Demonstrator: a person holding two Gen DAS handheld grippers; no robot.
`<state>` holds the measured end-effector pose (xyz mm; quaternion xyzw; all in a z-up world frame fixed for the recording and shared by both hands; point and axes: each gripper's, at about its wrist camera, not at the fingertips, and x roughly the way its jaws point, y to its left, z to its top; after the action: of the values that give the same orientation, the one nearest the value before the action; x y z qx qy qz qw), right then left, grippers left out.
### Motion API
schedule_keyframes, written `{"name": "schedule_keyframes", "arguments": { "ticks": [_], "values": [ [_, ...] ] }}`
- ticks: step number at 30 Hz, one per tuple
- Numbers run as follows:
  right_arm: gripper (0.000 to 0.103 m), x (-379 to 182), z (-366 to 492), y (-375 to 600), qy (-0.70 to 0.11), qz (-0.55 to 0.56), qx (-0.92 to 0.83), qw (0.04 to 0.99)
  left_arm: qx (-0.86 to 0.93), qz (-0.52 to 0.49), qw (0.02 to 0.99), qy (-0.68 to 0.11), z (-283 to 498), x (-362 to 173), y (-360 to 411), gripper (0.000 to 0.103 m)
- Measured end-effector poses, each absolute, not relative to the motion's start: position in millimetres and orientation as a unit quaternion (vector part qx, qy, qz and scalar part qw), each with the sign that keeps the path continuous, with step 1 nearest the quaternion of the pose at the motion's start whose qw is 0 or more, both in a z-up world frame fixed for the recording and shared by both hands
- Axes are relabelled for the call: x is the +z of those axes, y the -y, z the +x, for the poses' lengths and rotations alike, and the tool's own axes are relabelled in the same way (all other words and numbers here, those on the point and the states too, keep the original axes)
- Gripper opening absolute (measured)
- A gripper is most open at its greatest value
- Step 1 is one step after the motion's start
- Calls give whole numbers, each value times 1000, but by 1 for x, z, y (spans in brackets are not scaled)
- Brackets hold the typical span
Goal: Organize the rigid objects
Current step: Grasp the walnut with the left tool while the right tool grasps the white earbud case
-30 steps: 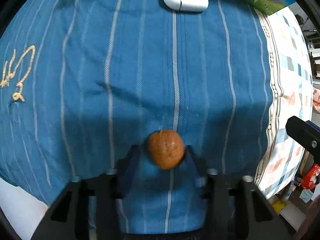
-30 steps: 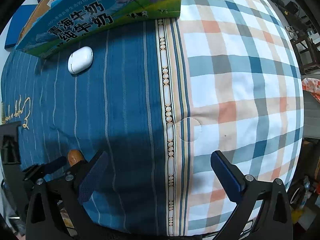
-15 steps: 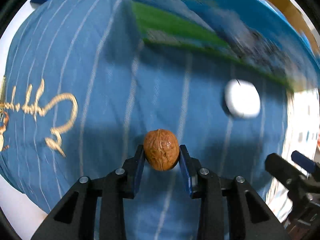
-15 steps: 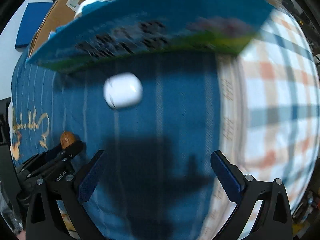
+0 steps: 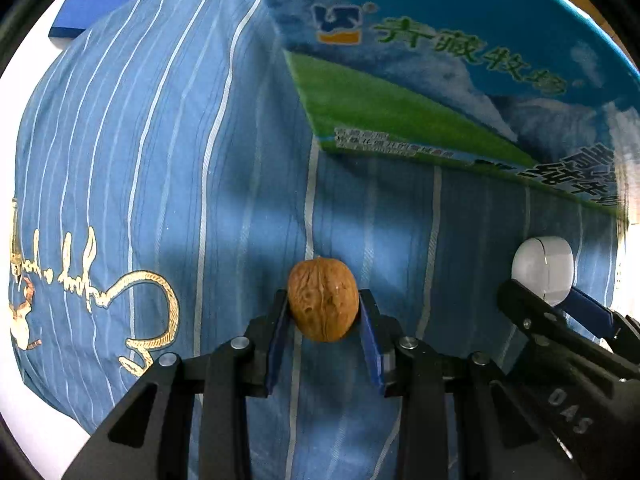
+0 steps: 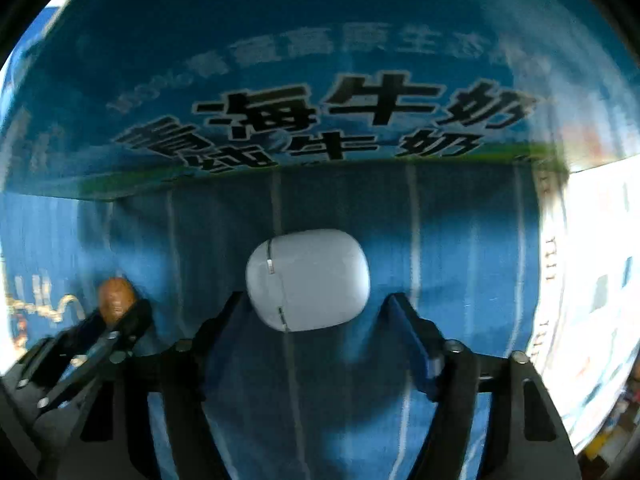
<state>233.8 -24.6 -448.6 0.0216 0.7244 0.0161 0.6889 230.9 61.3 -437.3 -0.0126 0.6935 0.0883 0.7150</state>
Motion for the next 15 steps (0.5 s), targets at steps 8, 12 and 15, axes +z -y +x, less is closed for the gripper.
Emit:
{"name": "schedule_keyframes", "arguments": {
  "ticks": [8, 12, 15],
  "values": [
    [57, -448, 228, 26, -721, 10, 22, 693, 81, -12, 718, -691, 235, -432, -71, 31],
    [57, -443, 208, 48, -724, -4, 29, 689, 66, -20, 723, -688, 213, -421, -65, 31],
    [56, -442, 185, 69, -731, -19, 31, 681, 50, -31, 721, -691, 193, -418, -49, 31]
  ]
}}
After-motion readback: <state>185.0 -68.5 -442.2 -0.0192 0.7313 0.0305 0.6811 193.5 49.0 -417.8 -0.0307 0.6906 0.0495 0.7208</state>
